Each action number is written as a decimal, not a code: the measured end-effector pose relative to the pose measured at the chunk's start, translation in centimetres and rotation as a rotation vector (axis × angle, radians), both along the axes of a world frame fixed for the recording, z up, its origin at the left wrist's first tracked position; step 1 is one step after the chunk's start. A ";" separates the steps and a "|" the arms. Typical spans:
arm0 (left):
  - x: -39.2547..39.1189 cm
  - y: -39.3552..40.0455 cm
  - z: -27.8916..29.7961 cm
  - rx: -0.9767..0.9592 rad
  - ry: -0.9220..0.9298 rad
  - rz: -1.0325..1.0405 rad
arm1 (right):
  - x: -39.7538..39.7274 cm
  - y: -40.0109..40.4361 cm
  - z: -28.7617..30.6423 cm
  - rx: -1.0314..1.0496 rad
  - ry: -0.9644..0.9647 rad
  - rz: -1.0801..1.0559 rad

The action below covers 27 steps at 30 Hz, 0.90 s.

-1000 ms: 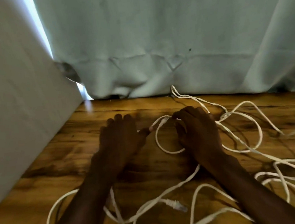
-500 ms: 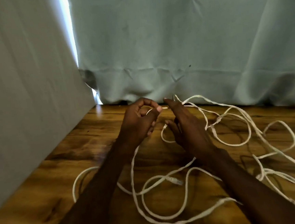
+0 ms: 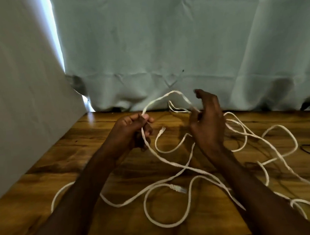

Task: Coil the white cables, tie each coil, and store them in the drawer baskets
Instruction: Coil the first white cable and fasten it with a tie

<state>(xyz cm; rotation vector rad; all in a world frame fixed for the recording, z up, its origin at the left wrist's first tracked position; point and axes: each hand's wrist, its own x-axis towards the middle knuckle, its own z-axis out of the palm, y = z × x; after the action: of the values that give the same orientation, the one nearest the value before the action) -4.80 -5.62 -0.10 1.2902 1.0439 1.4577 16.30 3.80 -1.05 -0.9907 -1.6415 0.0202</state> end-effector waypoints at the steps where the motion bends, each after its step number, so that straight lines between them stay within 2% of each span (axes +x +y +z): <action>1: -0.2 0.3 -0.2 0.012 -0.054 0.056 | -0.7 -1.0 0.3 0.030 -0.070 0.049; 3: -1.0 0.9 -0.7 0.031 -0.123 0.169 | -2.0 -2.5 1.2 0.072 -0.149 0.226; 5: -1.8 1.4 -1.1 0.048 -0.164 0.257 | -2.8 -3.5 2.2 -0.147 -0.286 0.436; 7: -2.4 1.7 -1.4 0.056 -0.193 0.315 | -3.0 -4.6 3.0 -0.395 -0.514 0.589; 9: -2.7 1.9 -1.5 0.064 -0.213 0.343 | -2.5 -5.7 3.6 -0.527 -0.677 0.681; 11: -2.7 1.9 -1.3 0.064 -0.225 0.345 | -2.0 -6.5 4.2 -0.614 -0.701 0.730; 13: -2.2 1.8 -0.9 0.014 -0.245 0.307 | -1.9 -7.0 5.0 -0.669 -0.481 0.748; 16: -1.4 1.1 0.1 -0.118 -0.244 0.154 | -2.3 -7.2 6.9 -0.850 0.074 0.796; 18: -0.6 0.7 0.6 -0.149 -0.196 -0.091 | -2.9 -6.6 8.4 -0.983 0.433 0.842; 20: 0.3 0.0 0.9 -0.150 -0.180 -0.457 | -3.4 -6.1 9.8 -1.042 0.711 0.863; 23: 1.1 -1.4 1.1 -0.123 -0.164 -0.833 | -4.0 -5.0 11.0 -1.017 0.990 0.877; 25: 1.0 -2.1 1.1 -0.027 -0.103 -0.855 | -3.9 -4.5 11.7 -0.947 1.095 0.849; 27: 0.5 -2.4 1.4 0.029 -0.136 -0.777 | -3.4 -4.2 12.5 -0.836 1.128 0.756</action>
<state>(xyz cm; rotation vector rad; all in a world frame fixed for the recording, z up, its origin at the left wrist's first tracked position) -4.32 -8.00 1.27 1.3783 0.3492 0.9386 12.90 -0.39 11.41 -0.6250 -0.7876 1.5743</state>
